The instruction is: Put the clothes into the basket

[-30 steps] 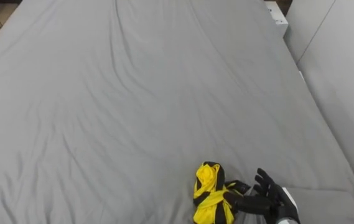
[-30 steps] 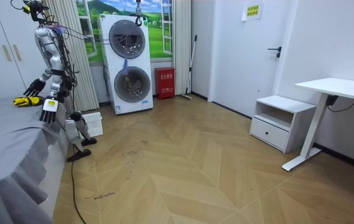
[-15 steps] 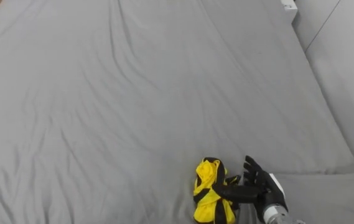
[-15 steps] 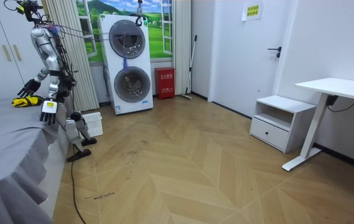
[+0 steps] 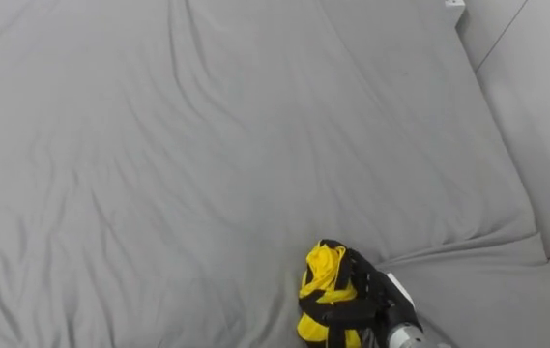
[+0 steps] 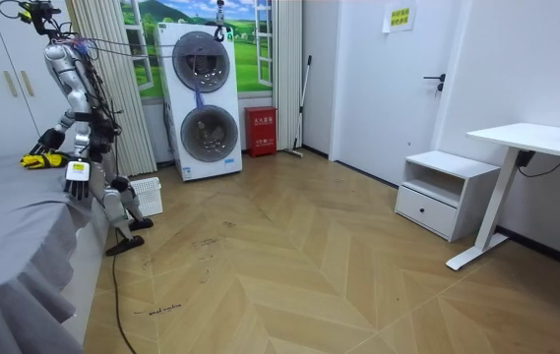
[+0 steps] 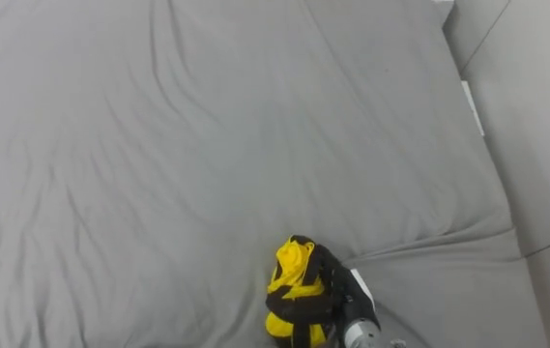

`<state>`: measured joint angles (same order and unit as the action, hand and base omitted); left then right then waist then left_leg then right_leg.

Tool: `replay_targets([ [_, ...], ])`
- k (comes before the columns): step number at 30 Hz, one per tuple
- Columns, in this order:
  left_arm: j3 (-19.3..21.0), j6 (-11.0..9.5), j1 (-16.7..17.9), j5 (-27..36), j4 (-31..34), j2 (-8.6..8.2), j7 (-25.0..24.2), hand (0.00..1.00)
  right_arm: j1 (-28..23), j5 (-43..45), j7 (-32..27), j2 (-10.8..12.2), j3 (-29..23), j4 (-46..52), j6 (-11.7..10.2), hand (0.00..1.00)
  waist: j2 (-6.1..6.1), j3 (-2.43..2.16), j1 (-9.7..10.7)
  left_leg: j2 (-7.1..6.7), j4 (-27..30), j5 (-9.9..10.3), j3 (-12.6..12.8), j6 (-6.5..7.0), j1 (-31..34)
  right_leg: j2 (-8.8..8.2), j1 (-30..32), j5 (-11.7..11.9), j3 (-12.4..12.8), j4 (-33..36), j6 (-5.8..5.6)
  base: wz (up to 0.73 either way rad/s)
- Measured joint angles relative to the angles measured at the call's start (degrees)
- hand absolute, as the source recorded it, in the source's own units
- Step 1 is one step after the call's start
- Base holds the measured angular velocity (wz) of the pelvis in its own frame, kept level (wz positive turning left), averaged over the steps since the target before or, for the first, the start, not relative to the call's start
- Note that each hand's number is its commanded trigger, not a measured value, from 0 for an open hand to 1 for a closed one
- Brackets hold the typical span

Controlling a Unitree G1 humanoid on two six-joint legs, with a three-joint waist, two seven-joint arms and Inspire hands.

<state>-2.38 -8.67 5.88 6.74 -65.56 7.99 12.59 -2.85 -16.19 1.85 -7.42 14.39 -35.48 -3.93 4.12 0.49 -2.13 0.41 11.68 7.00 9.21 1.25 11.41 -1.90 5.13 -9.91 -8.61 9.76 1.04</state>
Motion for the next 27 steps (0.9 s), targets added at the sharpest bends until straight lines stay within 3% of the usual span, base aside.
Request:
replay_targets([
  [10,-2.31,0.92,-0.16,-0.01,0.15,0.75,2.55,0.0,-0.56,5.27,0.8,-0.18,0.21,0.11,0.07,0.0,0.43,-0.24,0.28,0.03,-0.15,0.02,0.01,-0.01,-0.1,-0.08,-0.02,0.01,-0.94,0.01,0.0,0.0],
  [11,-2.35,0.93,-0.16,-0.01,0.15,0.79,2.6,0.0,-0.57,5.58,0.81,-0.18,0.26,0.11,0.07,0.3,0.45,-0.25,0.28,0.04,-0.13,0.02,0.0,-0.01,-0.08,-0.08,-0.05,0.01,-0.95,0.01,0.0,0.0],
  [12,-2.38,0.96,-0.18,-0.01,0.15,0.8,2.59,0.0,-0.56,6.02,0.81,-0.18,0.33,0.11,0.07,0.78,0.46,-0.24,0.3,0.05,-0.1,0.02,-0.01,-0.01,-0.02,-0.08,-0.14,0.01,-0.97,0.01,0.0,0.0],
  [14,-2.37,1.08,-0.27,0.0,0.16,0.81,2.5,0.0,-0.65,7.07,0.8,-0.31,0.81,0.11,0.07,1.0,0.54,-0.24,0.3,0.06,-0.09,0.02,-0.08,-0.01,0.04,-0.08,-0.14,0.01,-1.07,0.03,0.0,0.0],
  [27,-2.35,2.38,-0.73,0.16,0.16,1.59,2.44,0.0,-2.87,14.3,0.8,-1.57,1.32,-7.04,0.27,1.0,1.24,-0.41,0.27,0.02,-0.25,0.02,-0.1,0.0,0.14,-0.09,-0.14,0.1,-1.28,-0.01,-0.09,0.0],
])
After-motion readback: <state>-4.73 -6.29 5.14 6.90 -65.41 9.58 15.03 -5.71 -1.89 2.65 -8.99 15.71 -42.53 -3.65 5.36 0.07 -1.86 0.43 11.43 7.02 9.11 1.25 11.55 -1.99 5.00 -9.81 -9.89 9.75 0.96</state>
